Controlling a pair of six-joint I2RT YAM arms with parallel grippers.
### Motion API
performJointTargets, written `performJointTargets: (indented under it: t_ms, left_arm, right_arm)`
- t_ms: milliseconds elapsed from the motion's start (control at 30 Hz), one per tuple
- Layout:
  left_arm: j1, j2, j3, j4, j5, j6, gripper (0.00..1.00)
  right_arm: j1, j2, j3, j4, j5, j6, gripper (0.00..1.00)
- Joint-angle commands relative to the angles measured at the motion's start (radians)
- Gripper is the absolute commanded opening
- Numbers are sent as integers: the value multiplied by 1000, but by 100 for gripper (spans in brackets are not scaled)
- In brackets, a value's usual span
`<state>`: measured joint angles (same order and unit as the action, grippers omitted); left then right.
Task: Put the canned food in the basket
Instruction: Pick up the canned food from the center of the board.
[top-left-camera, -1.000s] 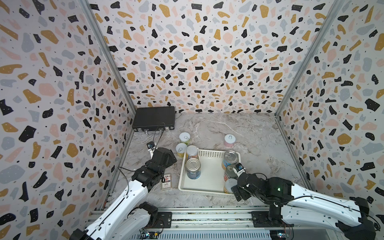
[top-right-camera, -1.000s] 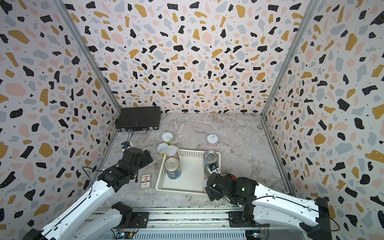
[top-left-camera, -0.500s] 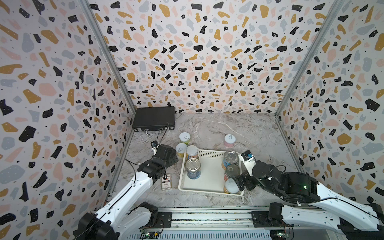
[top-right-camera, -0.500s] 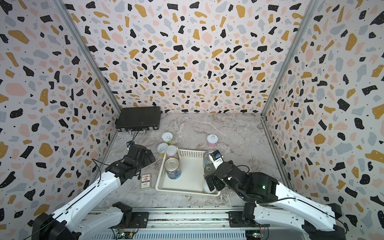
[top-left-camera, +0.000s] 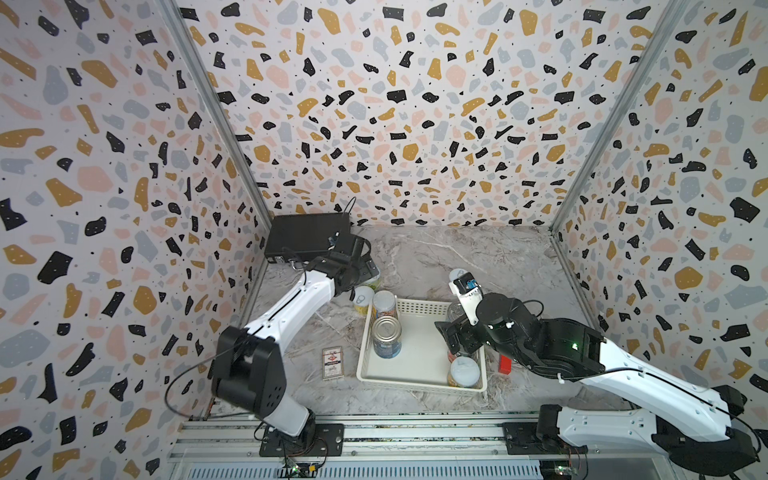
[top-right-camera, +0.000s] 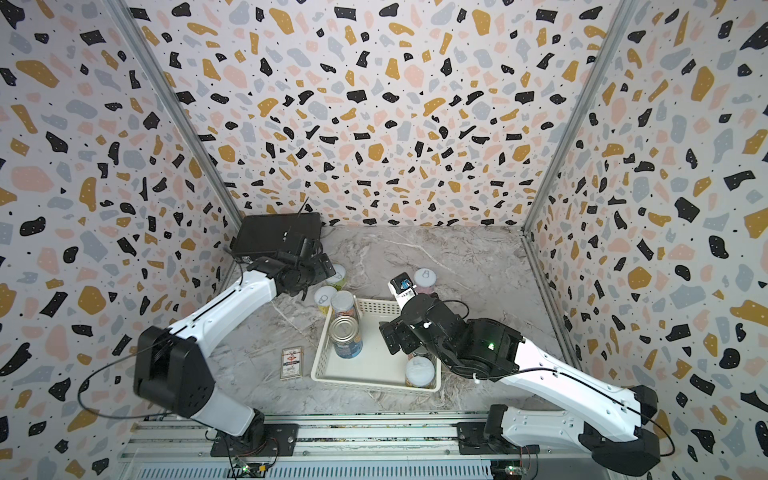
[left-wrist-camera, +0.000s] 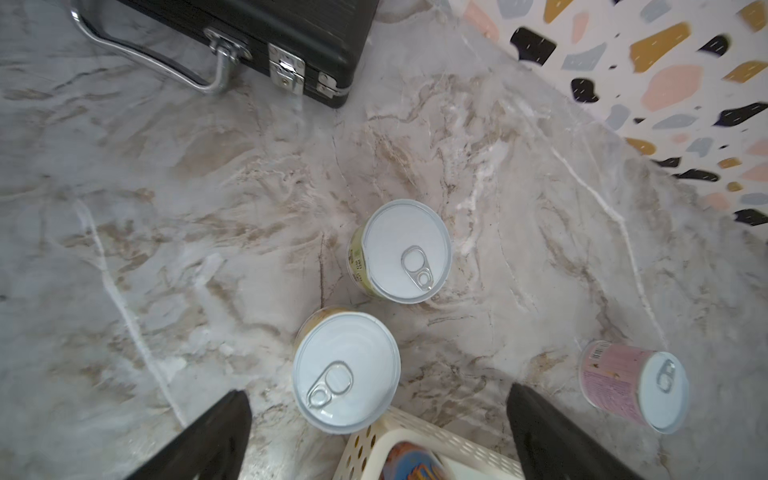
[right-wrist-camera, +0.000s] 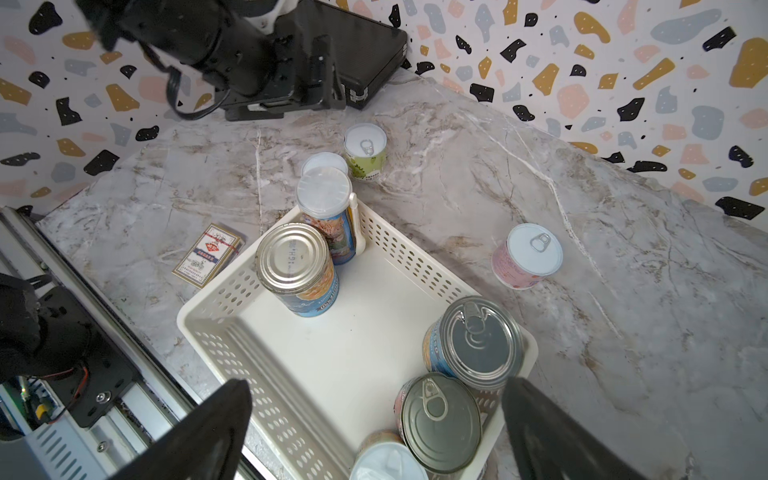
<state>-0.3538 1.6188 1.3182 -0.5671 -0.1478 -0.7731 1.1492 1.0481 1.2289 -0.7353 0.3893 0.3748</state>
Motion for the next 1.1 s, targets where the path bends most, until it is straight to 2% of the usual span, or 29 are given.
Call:
performJointTargets:
  t_ms: [0, 233, 500, 800, 900, 1067]
  left_arm:
    - [4, 119, 94, -113, 21, 44, 100]
    - [5, 301, 245, -155, 16, 121, 100]
    - [4, 428, 363, -129, 61, 213, 100]
    - [6, 553, 476, -178, 73, 232, 100]
    - [7, 574, 499, -199, 56, 228, 96]
    - [10, 586, 521, -232, 12, 229, 83]
  right_arm:
    - [-5, -70, -41, 30, -3, -17, 100]
    - [-6, -140, -74, 46, -3, -13, 100]
    - [-5, -77, -56, 31, -30, -17, 100]
    - [-6, -52, -45, 21, -45, -12, 100]
    - [-6, -54, -46, 22, -44, -12, 100]
    - [-5, -50, -46, 21, -47, -13, 100]
